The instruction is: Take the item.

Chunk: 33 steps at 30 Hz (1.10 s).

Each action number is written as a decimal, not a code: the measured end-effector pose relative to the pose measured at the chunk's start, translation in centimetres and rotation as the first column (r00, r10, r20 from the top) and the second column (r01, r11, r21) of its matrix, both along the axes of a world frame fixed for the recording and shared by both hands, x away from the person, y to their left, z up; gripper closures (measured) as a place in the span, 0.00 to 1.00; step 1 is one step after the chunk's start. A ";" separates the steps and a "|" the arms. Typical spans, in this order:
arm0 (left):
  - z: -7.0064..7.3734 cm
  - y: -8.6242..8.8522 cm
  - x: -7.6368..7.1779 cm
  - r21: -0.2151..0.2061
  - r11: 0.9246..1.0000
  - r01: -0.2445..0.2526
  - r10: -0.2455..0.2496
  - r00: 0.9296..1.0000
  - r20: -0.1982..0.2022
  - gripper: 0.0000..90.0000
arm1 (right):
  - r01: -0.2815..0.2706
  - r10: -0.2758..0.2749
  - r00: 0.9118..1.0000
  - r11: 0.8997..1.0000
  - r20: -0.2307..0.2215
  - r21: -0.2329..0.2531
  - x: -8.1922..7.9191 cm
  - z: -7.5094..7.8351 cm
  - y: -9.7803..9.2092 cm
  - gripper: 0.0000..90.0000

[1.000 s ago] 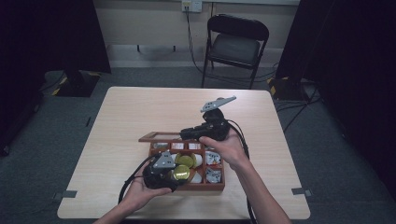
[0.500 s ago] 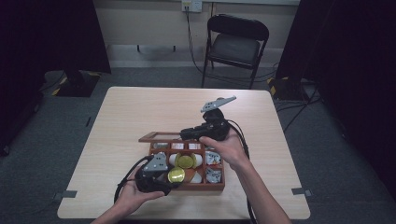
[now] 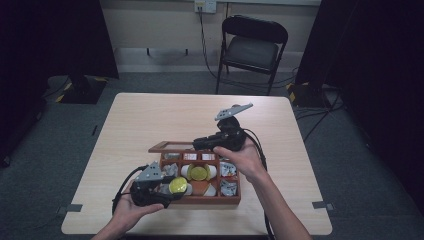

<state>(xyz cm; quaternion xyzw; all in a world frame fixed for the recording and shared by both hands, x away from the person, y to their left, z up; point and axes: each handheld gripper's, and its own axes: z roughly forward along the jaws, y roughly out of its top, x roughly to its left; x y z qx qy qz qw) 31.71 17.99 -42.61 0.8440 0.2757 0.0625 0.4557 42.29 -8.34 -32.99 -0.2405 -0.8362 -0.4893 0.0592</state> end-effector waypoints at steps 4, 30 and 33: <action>0.8 1.4 0.5 -0.022 0.999 -0.027 0.028 0.999 0.023 0.42 | 0.000 0.000 1.000 1.000 0.001 0.000 0.0 0.0 0.0 0.91; 0.1 6.0 2.7 -0.010 0.987 -0.159 0.159 0.987 0.002 0.42 | 0.003 -0.003 1.000 1.000 0.002 -0.002 -0.1 0.0 0.0 0.91; 0.2 6.4 2.9 -0.008 0.985 -0.174 0.174 0.985 0.007 0.42 | 0.002 -0.002 1.000 1.000 0.002 -0.002 -0.1 0.0 0.0 0.91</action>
